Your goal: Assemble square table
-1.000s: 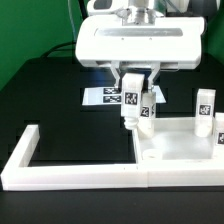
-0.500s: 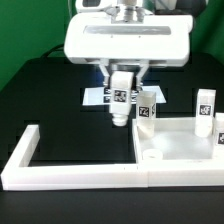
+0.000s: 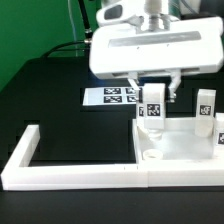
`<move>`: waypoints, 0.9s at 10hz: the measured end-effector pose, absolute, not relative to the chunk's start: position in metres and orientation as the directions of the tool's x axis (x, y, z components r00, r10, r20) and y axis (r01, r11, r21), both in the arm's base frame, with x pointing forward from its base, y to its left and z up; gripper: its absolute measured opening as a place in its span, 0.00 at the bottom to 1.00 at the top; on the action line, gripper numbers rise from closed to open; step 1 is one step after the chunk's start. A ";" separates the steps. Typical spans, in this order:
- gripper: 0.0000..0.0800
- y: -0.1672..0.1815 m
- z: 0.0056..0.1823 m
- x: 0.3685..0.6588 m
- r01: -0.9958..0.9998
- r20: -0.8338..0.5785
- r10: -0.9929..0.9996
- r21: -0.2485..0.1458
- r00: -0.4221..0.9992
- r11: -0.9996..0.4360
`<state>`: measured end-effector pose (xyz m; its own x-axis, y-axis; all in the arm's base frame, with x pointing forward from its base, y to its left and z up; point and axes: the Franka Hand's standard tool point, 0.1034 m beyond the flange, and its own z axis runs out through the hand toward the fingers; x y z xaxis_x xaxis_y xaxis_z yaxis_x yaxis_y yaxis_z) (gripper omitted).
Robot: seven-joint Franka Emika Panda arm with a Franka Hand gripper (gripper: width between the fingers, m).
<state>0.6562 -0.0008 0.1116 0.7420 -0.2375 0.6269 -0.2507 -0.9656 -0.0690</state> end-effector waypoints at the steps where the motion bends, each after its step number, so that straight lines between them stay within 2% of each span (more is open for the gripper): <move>1: 0.36 -0.004 0.113 0.656 -0.252 0.624 -0.237 -0.066 0.744 -0.966; 4: 0.36 -0.004 0.111 0.656 -0.252 0.623 -0.237 -0.065 0.746 -0.965; 6: 0.36 -0.007 0.096 0.654 -0.248 0.619 -0.225 -0.050 0.753 -0.968; 9: 0.36 -0.004 0.089 0.659 -0.245 0.616 -0.223 -0.050 0.756 -0.968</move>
Offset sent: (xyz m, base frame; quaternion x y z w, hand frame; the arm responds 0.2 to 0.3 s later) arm 0.0000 0.0000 0.0000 0.0000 0.0000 0.0000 1.0000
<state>0.6588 -0.0045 0.0886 0.7559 -0.2229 0.6155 -0.2449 -0.9683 -0.0499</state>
